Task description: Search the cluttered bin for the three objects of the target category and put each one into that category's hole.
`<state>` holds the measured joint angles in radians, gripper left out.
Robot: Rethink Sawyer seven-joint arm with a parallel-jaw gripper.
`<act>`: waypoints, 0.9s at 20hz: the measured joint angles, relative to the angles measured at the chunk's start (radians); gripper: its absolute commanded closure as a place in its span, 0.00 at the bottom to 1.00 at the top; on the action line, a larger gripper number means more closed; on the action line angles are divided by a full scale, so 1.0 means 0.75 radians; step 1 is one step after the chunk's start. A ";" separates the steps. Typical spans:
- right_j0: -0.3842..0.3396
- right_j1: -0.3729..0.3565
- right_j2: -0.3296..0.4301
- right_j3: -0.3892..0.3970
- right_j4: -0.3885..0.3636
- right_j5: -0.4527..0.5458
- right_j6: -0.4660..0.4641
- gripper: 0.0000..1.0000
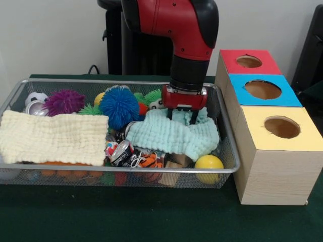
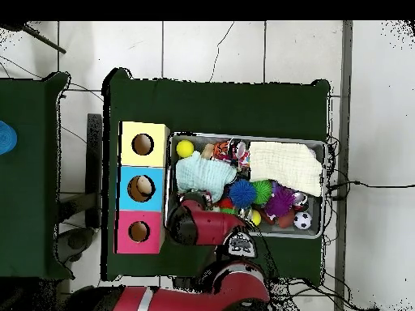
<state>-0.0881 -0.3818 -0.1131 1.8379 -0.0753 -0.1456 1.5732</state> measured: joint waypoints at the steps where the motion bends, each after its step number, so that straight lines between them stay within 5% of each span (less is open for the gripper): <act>1: -0.007 -0.001 0.002 0.000 -0.010 -0.005 0.000 0.00; 11: -0.219 -0.145 0.105 0.081 -0.111 0.078 0.000 0.00; 12: -0.285 -0.194 0.115 0.092 -0.134 0.131 0.000 1.00; 18: -0.379 -0.264 0.121 0.092 -0.183 0.195 0.000 1.00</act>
<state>-0.3727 -0.5798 -0.0223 1.9070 -0.2129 0.0004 1.5732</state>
